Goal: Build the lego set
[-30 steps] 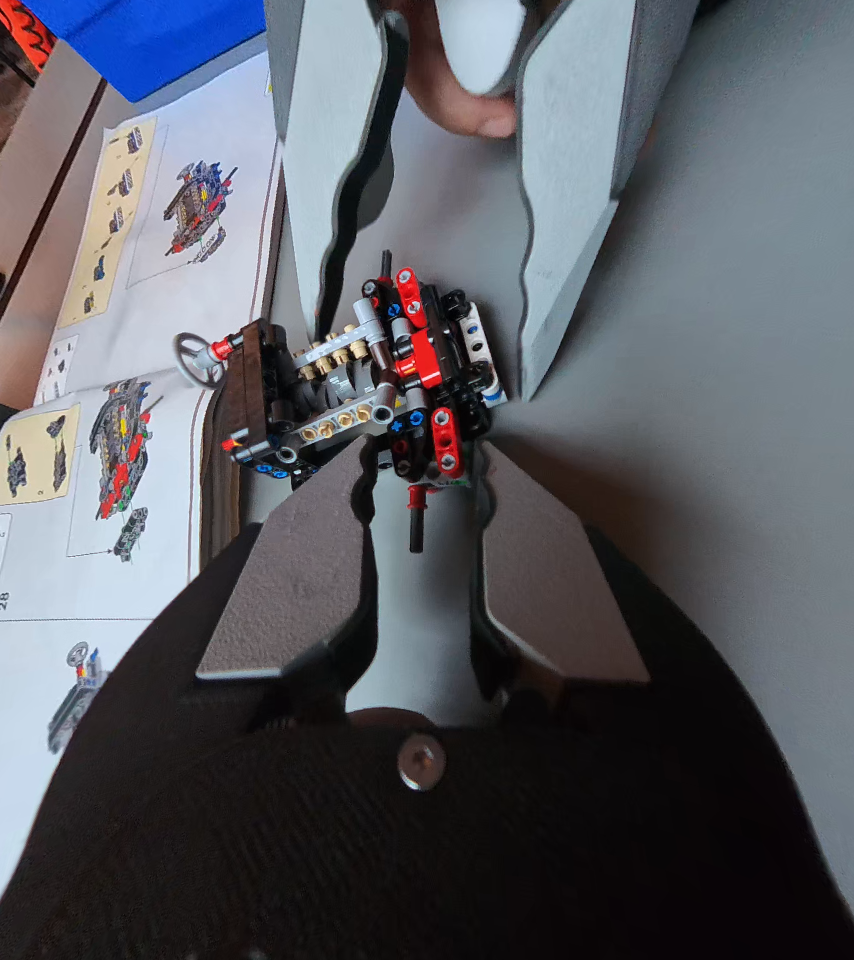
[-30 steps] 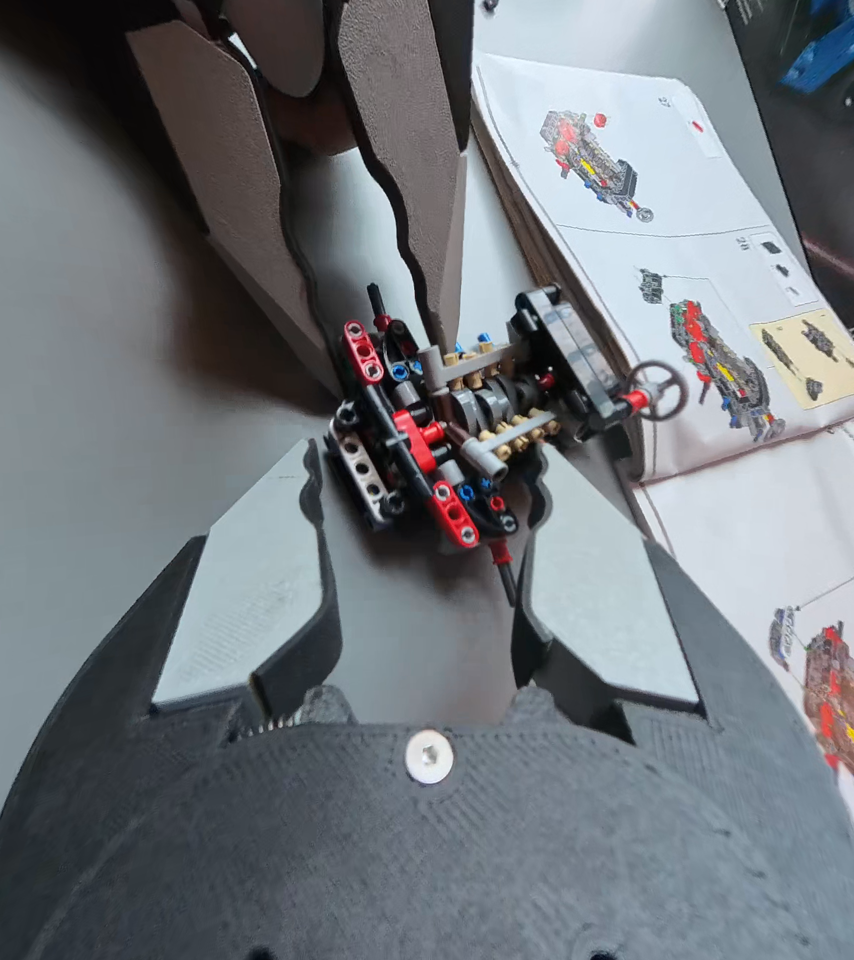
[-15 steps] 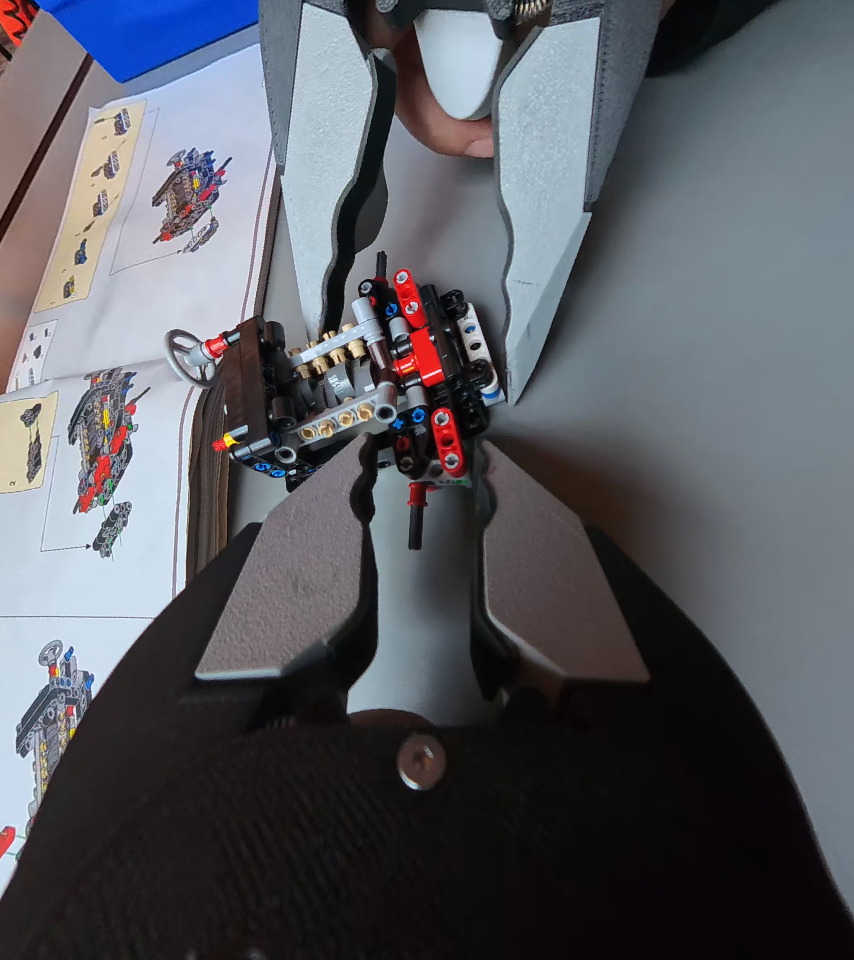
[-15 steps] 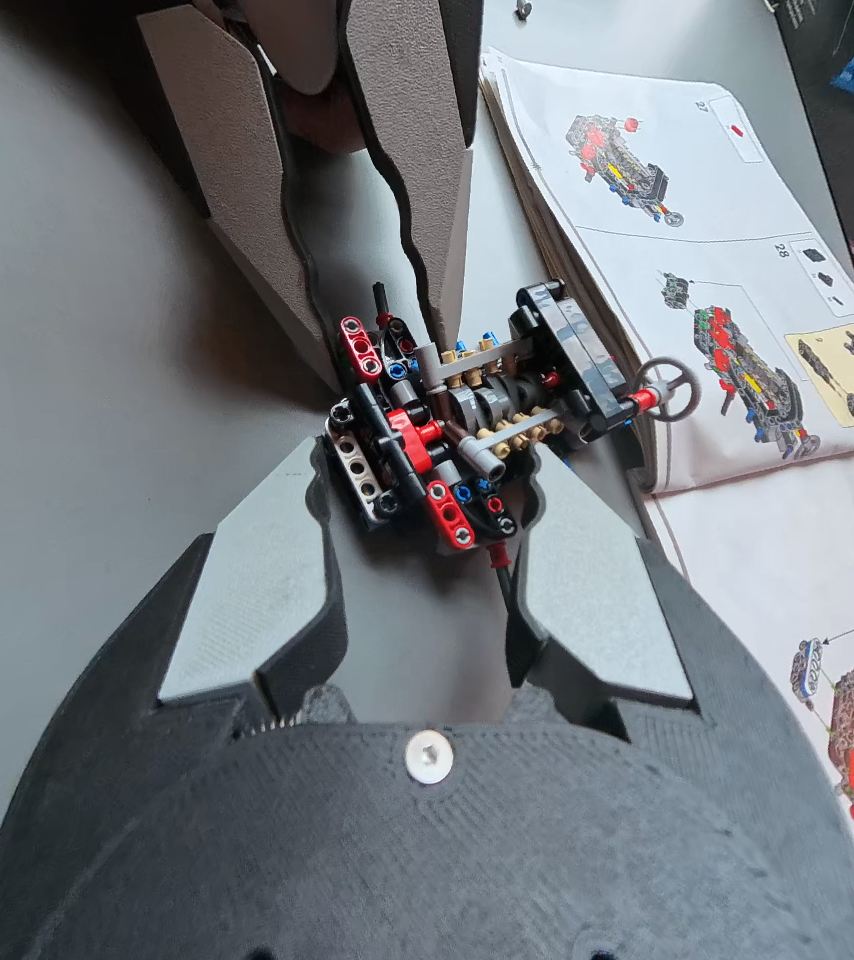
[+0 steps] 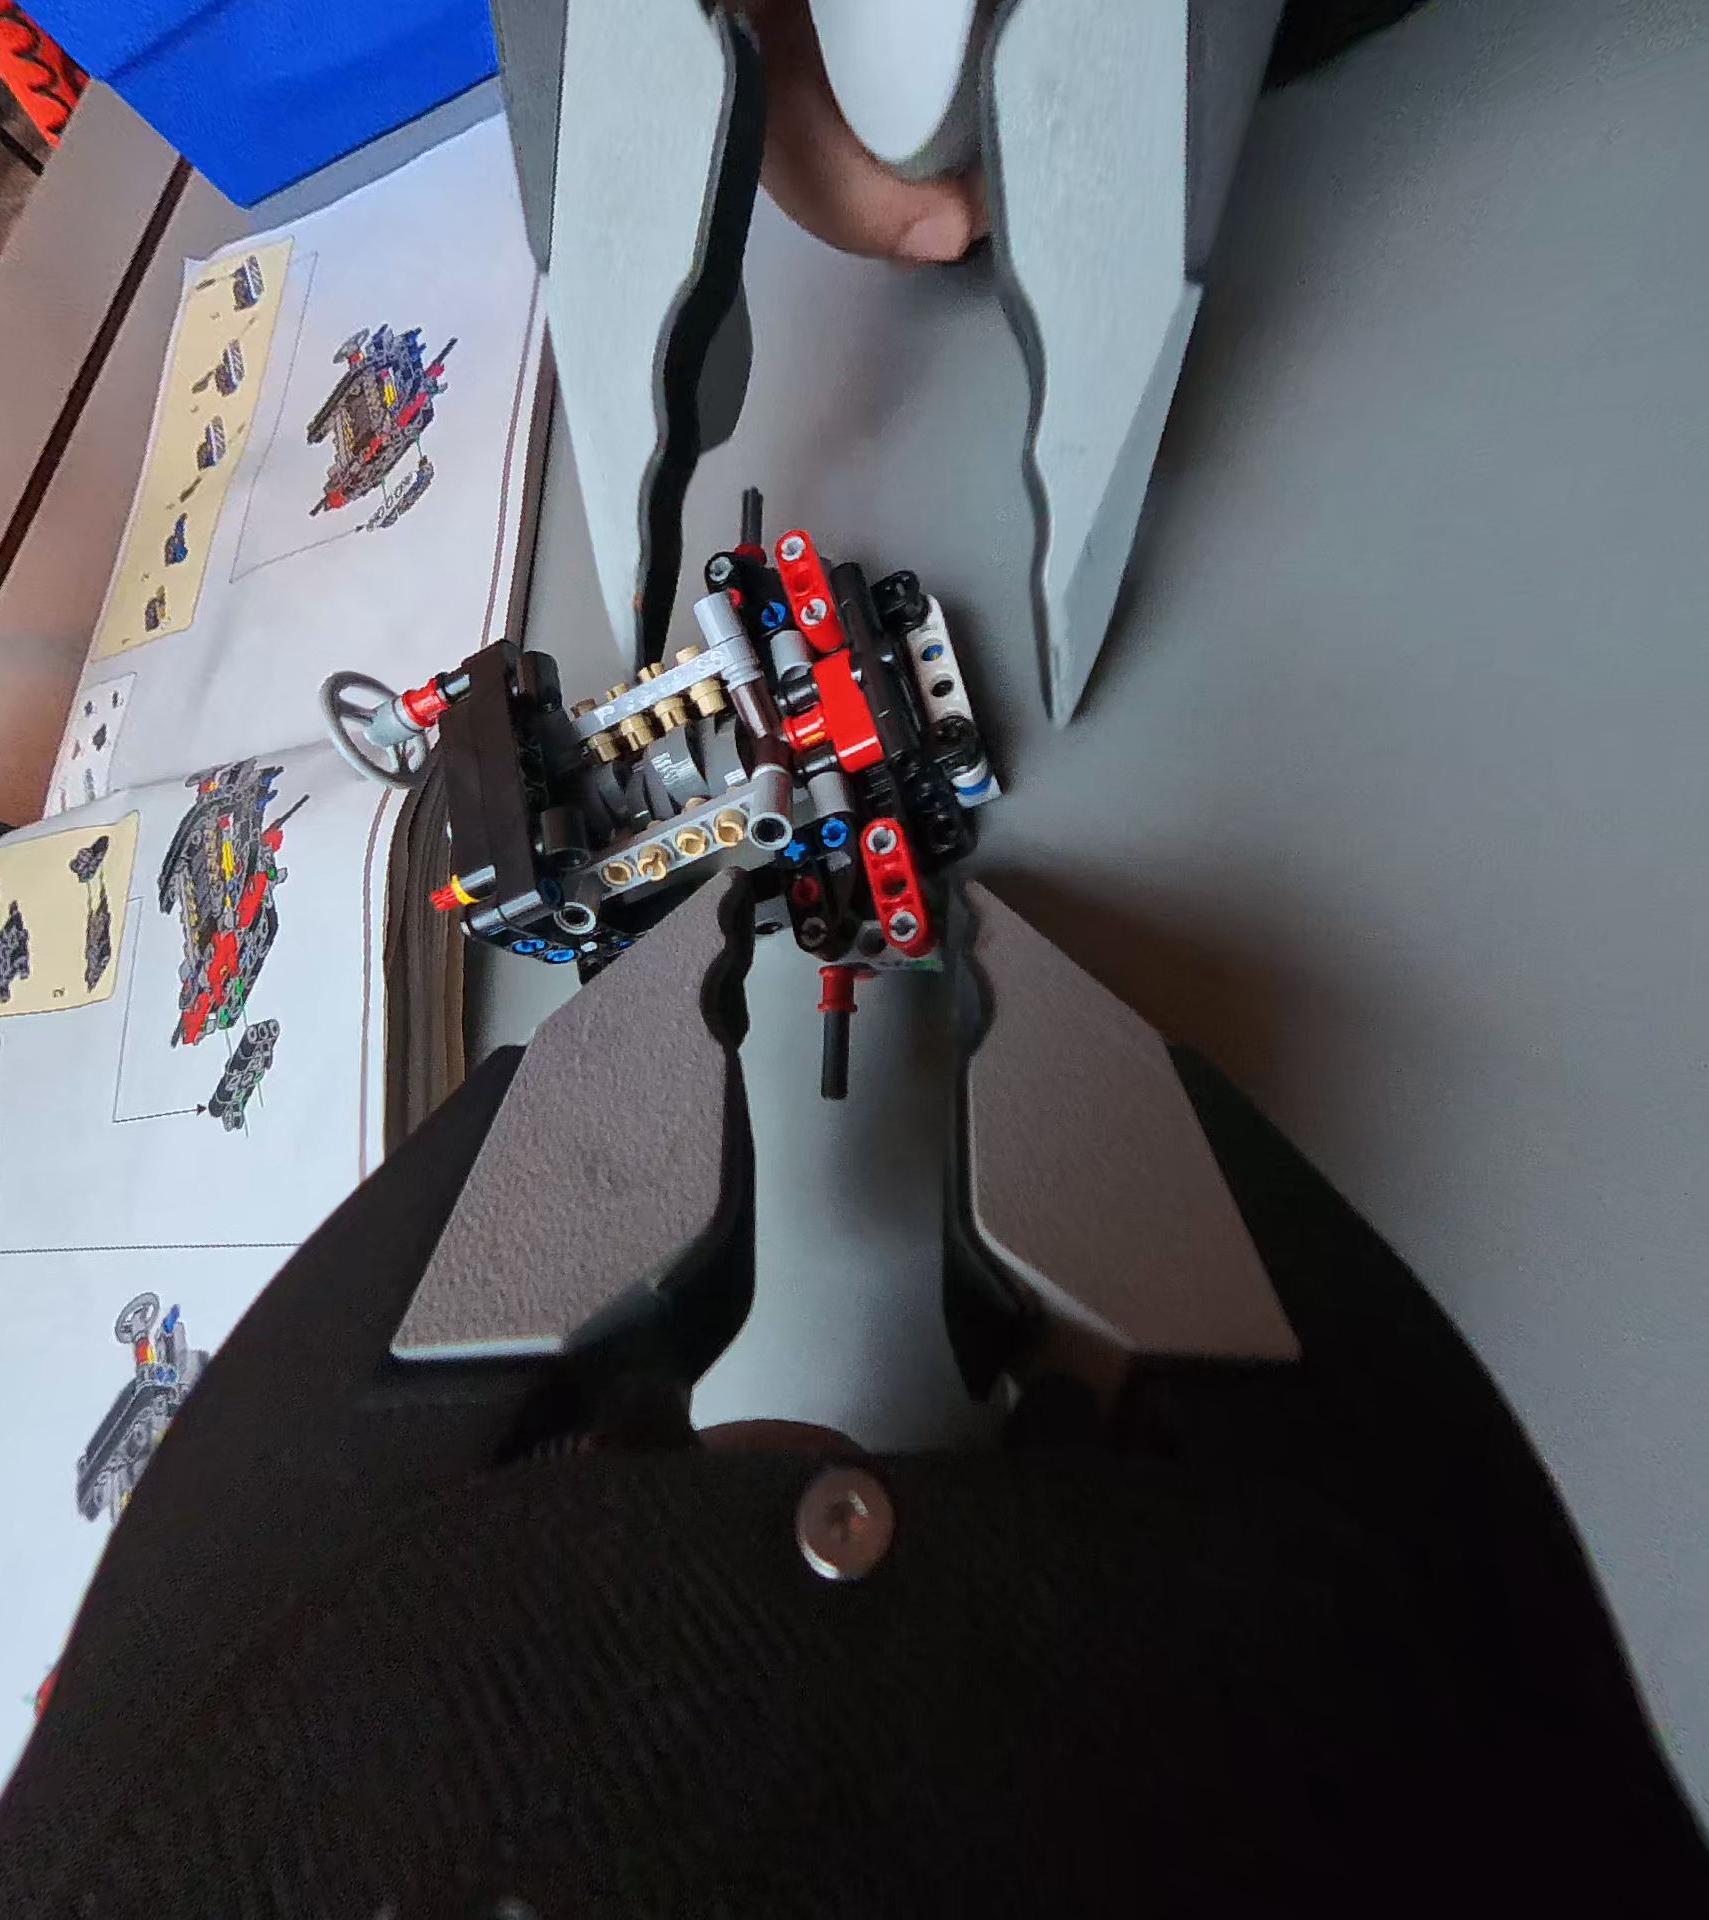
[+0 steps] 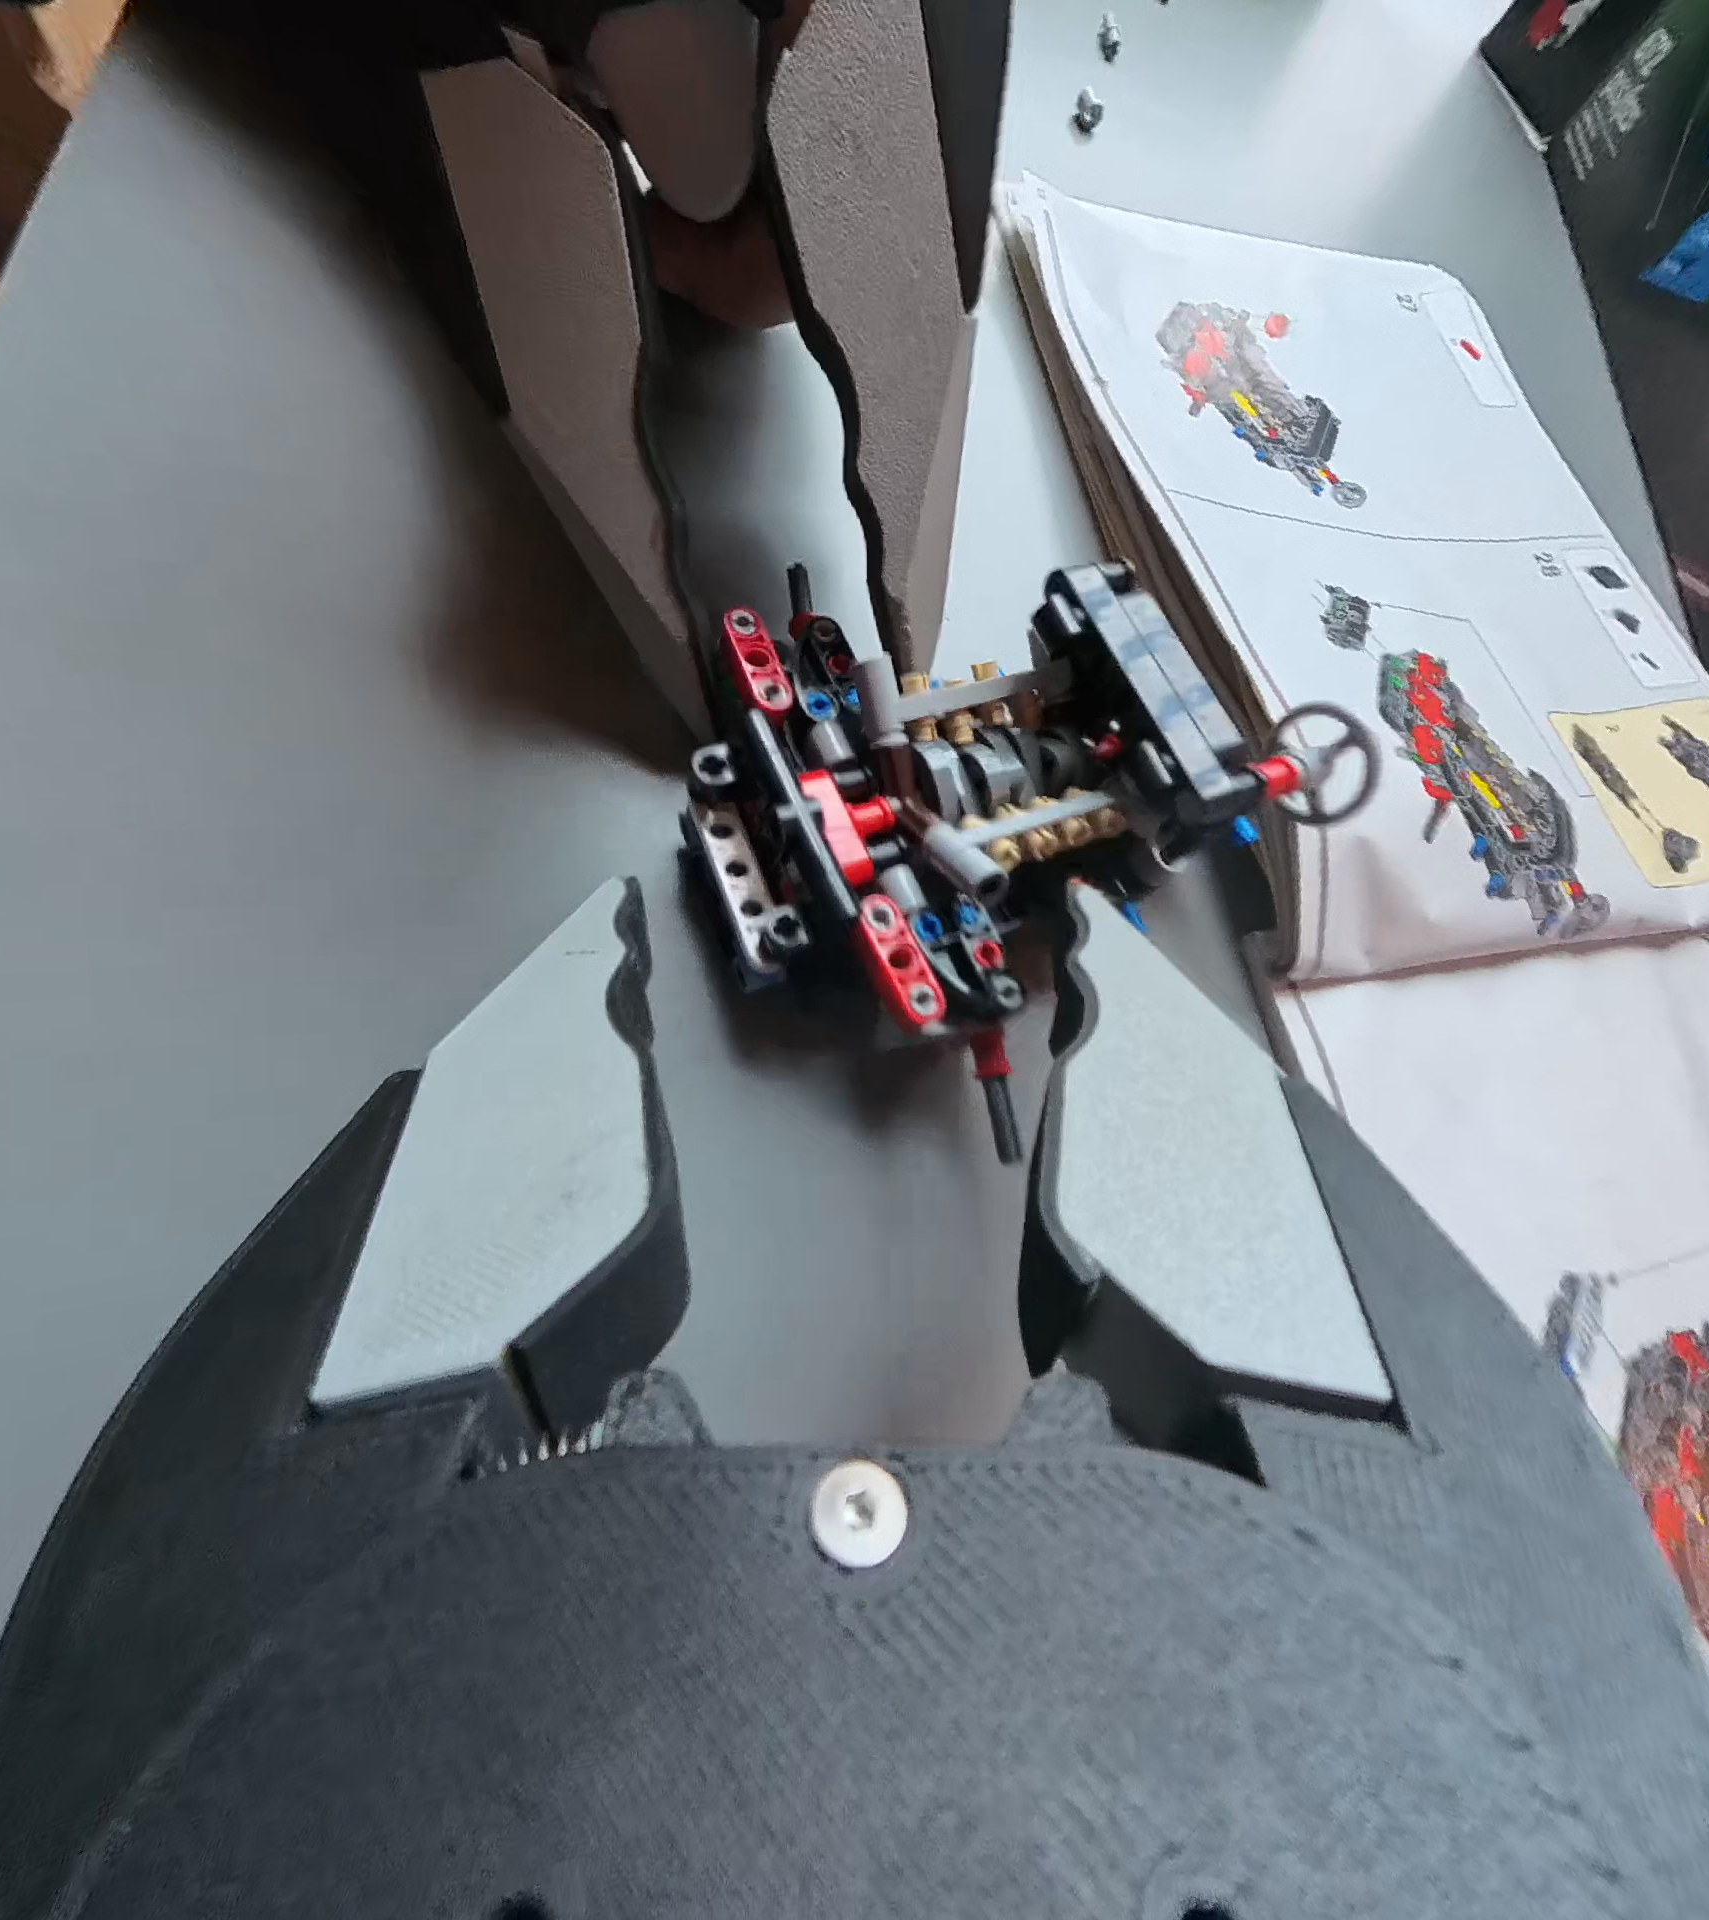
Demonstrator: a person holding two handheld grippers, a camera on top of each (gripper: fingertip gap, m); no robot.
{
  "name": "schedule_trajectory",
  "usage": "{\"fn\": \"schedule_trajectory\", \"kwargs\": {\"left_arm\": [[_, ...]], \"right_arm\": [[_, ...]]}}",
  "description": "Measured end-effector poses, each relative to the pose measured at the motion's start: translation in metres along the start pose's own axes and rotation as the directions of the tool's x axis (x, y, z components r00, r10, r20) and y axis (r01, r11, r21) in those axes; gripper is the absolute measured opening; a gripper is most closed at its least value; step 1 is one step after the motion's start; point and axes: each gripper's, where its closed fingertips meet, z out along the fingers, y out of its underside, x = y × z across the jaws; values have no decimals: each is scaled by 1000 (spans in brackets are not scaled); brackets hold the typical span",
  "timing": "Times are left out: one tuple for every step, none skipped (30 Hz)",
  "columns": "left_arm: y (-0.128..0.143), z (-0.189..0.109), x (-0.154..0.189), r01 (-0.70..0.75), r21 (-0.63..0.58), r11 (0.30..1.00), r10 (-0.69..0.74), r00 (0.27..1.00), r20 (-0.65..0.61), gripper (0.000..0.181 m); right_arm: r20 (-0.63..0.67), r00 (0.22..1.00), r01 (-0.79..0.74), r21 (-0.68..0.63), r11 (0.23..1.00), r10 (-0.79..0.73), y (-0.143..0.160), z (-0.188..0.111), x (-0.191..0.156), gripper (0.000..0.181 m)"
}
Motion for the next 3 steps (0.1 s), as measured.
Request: {"fn": "schedule_trajectory", "kwargs": {"left_arm": [[0,-1,-1,-3,1,1000,3,1000,2,34],[0,-1,0,-3,4,1000,3,1000,-2,35],[0,-1,1,-4,6,1000,4,1000,-14,38]], "right_arm": [[-19,1000,-2,2,1000,2,3,-4,3,76],[-35,999,-9,-1,1000,9,6,-8,6,78],[-45,999,-18,3,1000,18,8,-13,9,79]]}}
